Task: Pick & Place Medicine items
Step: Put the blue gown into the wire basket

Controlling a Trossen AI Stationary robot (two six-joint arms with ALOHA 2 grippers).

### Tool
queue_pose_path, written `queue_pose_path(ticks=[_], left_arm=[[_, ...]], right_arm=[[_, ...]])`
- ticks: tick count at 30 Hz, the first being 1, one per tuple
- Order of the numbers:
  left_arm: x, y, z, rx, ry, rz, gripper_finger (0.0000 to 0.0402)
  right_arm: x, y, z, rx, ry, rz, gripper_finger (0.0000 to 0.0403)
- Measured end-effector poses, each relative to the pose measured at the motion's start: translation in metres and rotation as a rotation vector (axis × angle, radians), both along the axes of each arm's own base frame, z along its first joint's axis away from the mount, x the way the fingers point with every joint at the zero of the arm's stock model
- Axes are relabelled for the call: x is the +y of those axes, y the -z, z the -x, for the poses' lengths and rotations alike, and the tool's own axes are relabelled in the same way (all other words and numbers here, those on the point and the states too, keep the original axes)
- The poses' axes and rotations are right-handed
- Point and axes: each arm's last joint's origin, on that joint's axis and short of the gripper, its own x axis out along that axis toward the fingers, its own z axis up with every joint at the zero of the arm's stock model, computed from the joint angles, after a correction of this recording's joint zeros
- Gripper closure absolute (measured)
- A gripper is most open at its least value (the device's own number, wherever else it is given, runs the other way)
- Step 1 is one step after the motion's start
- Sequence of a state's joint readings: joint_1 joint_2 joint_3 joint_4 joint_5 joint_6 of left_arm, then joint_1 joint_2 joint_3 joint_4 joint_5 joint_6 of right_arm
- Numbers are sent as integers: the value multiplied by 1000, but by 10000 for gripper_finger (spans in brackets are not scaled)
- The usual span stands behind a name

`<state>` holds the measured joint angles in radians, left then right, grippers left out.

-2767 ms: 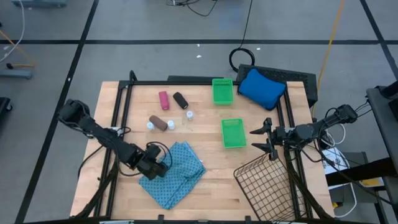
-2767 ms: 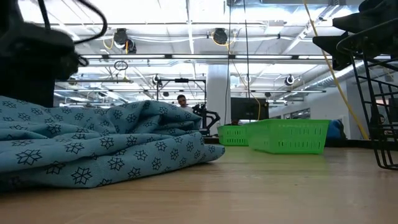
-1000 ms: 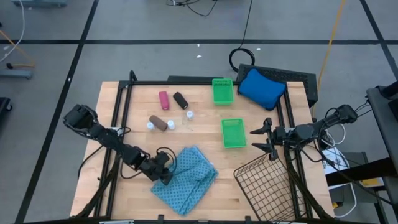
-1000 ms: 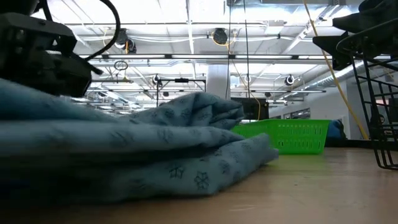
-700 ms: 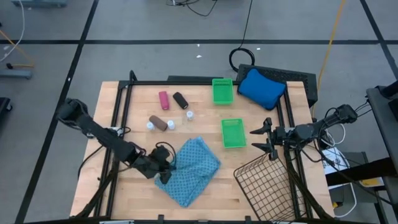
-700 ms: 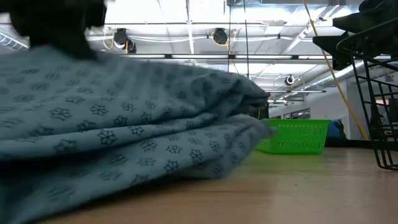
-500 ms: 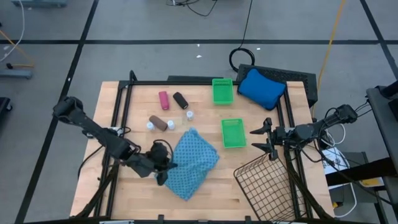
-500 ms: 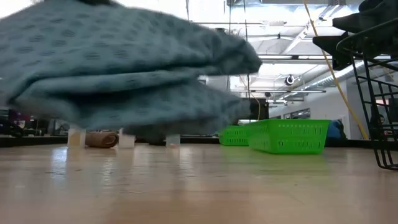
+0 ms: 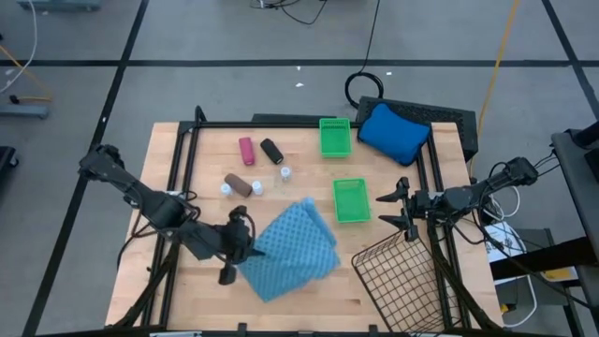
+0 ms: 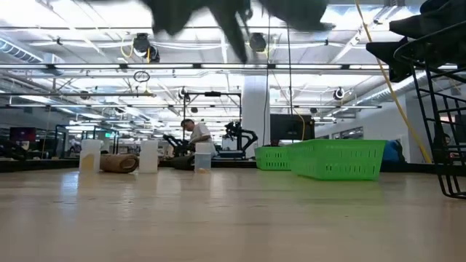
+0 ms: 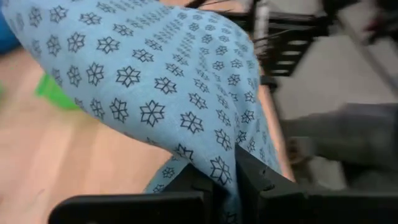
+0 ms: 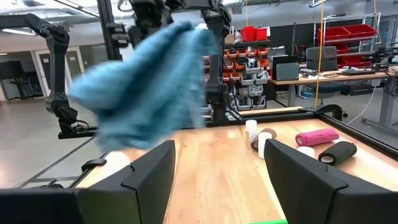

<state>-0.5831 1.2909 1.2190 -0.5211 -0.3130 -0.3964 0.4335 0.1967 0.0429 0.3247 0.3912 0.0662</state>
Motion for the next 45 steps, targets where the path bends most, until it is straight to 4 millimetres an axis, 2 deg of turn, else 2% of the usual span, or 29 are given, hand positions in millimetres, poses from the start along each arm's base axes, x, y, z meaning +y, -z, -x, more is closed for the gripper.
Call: queue_pose_path(ticks=[5,11,19,22,28,32,38,41,43,45], left_arm=[[-5,-10,3,3,136,45,380],[-14,-18,3,-63,246,111,380],[-8,-16,1,-40,153,114,380],[0,-9,-1,28,103,88,380],[18,12,-15,177,8,16,380],[24,23,-27,236,47,-1,380],[26,24,-32,221,124,-35,380],[22,12,-32,181,172,-59,380],[17,-4,-30,119,213,-77,380],[11,-18,-28,61,262,-106,380]], right_arm=[[0,-7,1,-64,0,-32,165],[-1,-15,3,-137,-29,-215,165],[-2,-17,3,-162,-20,-227,165],[-3,-22,3,-208,11,-275,165],[-1,-25,-4,-243,50,-253,153],[3,-15,-19,-112,119,-221,127],[12,-41,-59,6,151,-265,86],[13,-45,-83,86,132,-281,81],[11,-51,-97,81,75,-320,82],[9,-49,-111,104,10,-338,85]])
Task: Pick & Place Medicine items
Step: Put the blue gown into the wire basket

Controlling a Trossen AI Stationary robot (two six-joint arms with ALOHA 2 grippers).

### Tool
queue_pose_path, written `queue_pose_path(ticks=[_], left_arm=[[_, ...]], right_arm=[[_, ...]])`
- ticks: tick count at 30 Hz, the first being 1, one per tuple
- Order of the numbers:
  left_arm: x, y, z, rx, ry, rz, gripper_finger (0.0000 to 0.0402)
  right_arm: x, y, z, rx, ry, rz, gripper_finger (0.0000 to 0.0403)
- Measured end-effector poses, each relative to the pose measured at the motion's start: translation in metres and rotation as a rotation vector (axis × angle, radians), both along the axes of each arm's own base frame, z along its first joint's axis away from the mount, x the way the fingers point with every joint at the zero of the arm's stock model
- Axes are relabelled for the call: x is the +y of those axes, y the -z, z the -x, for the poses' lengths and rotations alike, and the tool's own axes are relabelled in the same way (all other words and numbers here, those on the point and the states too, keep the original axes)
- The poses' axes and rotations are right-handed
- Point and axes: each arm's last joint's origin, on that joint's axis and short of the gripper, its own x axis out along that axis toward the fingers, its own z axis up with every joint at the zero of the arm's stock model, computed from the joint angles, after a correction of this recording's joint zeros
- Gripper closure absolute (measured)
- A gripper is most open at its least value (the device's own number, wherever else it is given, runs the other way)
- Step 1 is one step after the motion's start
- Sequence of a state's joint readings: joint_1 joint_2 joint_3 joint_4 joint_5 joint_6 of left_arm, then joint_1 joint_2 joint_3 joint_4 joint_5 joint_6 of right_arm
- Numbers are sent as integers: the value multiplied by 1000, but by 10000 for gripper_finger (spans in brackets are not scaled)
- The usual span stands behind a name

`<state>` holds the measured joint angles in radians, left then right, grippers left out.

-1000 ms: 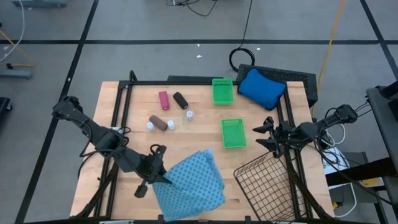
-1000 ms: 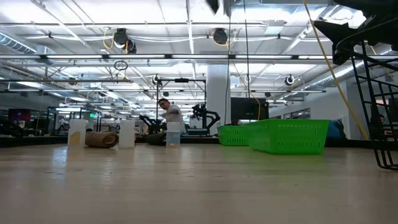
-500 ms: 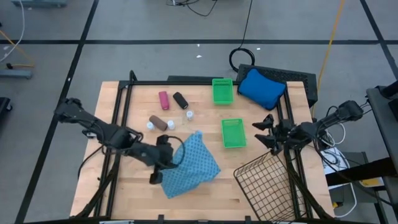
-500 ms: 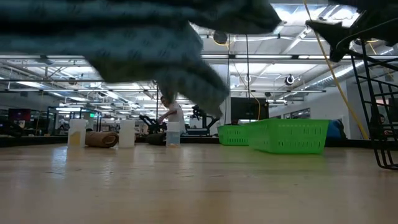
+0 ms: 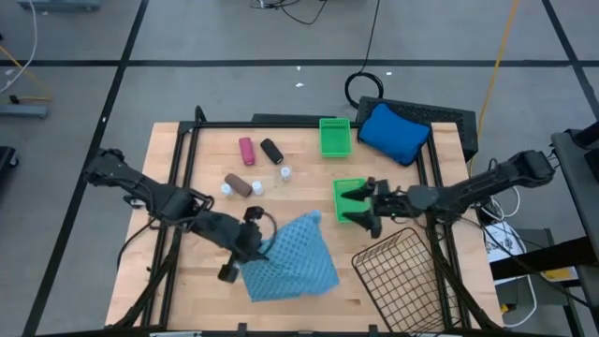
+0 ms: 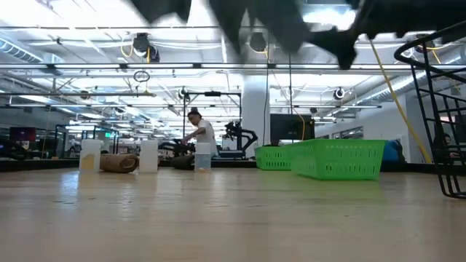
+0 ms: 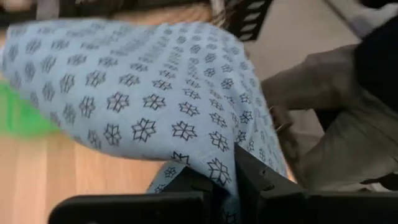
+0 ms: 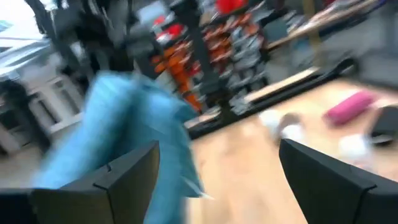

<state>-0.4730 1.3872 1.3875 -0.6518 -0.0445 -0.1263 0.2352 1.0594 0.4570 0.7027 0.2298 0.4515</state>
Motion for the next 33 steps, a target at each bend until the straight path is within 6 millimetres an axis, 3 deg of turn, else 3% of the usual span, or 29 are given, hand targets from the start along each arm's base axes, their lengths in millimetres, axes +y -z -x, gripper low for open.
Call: queue_pose_path(ticks=[6,11,15,26,33], left_arm=[[-15,-35,11,-137,119,-34,380],[-25,-49,19,-195,170,-55,380],[-26,-50,20,-213,149,-74,380],[-16,-51,13,-222,59,-81,379],[-10,-48,11,-178,24,-73,379]], right_arm=[[-7,5,-30,-36,-161,-79,89],[-5,1,-44,-179,-387,-110,89],[3,-8,-54,-252,-569,-104,89],[30,-29,-89,-269,-751,-51,90],[41,-39,-85,-336,-934,16,90]])
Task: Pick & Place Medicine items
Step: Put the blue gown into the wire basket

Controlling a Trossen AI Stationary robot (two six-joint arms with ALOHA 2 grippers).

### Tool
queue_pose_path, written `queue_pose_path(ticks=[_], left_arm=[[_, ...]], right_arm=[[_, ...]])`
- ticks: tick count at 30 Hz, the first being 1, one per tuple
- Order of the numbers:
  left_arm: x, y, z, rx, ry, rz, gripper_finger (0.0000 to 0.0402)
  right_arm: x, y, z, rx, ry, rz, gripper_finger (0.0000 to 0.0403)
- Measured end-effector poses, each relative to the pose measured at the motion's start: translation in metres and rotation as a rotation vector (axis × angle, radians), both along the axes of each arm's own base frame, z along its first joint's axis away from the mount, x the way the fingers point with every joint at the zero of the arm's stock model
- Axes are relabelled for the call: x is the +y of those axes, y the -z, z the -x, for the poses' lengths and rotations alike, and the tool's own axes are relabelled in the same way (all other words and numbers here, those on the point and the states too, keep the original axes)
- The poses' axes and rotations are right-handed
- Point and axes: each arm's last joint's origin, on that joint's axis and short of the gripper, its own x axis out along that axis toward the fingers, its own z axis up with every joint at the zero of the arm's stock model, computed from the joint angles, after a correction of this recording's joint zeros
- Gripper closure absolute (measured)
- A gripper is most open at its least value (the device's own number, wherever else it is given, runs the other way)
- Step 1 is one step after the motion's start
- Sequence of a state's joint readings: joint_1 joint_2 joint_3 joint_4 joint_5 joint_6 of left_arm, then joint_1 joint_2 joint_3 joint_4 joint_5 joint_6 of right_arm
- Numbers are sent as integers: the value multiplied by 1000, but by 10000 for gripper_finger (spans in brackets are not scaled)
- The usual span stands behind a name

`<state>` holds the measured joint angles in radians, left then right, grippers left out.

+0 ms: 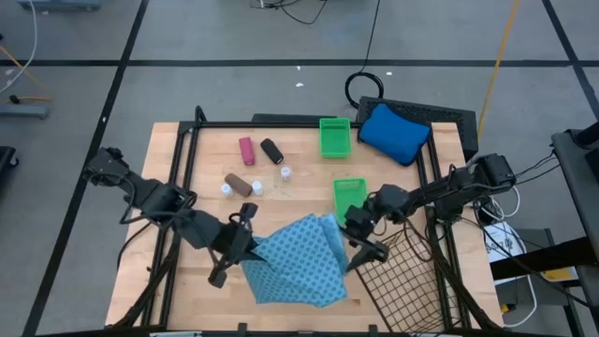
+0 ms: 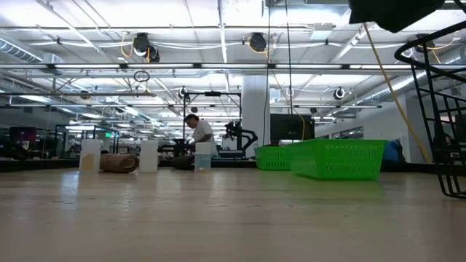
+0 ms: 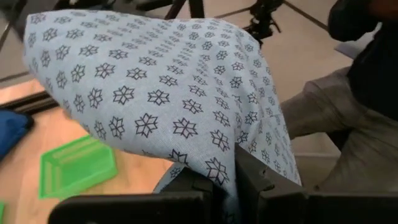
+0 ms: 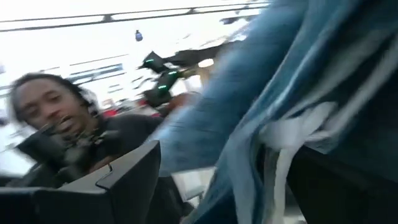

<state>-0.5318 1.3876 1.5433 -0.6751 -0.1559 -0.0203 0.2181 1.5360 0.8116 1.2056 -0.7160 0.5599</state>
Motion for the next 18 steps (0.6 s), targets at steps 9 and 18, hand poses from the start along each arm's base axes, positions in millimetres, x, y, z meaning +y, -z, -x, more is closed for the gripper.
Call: queue_pose_path(ticks=[9,18], left_arm=[[18,4,-6,58,-134,17,379],[34,22,-23,159,-234,-28,379]], right_arm=[[3,0,-1,44,94,-65,90],[-2,8,-8,153,255,-104,90]])
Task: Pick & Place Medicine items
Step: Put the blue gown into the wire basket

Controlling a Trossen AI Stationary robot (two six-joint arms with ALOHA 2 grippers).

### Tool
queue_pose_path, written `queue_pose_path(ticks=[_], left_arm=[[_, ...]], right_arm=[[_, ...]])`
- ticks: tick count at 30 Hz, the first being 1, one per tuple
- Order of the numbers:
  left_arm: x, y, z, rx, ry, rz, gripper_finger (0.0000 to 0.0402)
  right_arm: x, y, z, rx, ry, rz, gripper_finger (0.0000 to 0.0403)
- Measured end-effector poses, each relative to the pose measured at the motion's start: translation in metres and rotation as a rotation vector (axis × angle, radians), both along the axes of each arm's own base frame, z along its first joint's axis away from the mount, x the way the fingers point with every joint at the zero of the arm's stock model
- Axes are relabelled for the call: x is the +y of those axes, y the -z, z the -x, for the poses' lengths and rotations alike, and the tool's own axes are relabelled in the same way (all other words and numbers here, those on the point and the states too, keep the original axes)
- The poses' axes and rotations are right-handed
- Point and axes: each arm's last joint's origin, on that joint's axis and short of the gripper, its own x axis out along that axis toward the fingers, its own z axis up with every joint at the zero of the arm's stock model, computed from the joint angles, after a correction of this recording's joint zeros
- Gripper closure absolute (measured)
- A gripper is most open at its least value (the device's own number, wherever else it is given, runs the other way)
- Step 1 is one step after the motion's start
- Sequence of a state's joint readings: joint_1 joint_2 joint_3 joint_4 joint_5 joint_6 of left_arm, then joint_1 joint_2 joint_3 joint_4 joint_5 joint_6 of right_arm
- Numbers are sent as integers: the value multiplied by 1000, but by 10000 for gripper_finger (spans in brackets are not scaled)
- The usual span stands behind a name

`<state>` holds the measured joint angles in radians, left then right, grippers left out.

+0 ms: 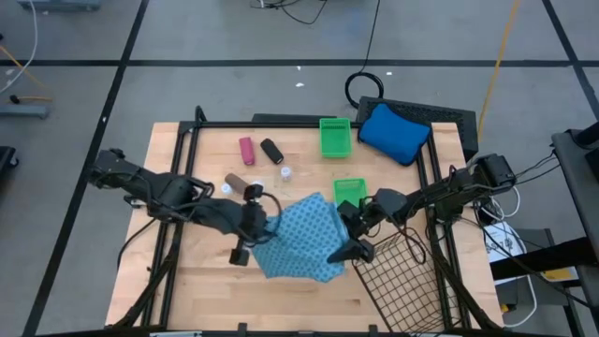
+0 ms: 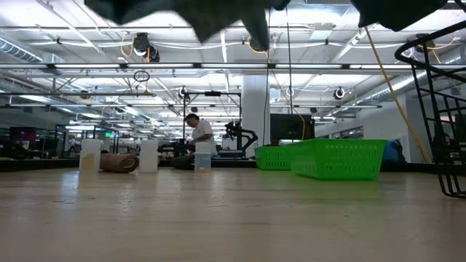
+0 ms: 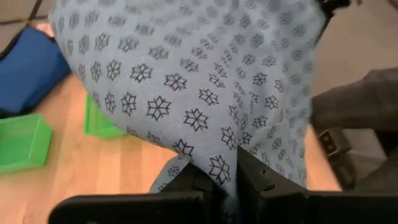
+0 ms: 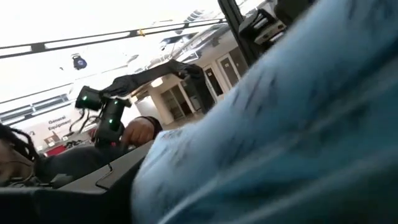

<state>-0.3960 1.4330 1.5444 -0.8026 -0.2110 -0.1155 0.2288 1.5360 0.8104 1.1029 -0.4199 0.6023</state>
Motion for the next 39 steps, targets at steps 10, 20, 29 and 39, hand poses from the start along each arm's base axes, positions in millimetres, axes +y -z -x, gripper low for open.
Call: queue_pose_path(ticks=[10,20,29,39], left_arm=[[0,20,-12,104,-33,-71,379],[1,20,-11,96,-52,-102,379],[1,19,-12,86,-81,-78,361],[10,-28,16,-138,-45,80,357]], right_arm=[[-1,5,-2,63,3,-1,90],[-15,23,-9,277,163,-4,149],[-13,22,-8,162,177,158,352],[-15,-2,7,86,131,229,397]])
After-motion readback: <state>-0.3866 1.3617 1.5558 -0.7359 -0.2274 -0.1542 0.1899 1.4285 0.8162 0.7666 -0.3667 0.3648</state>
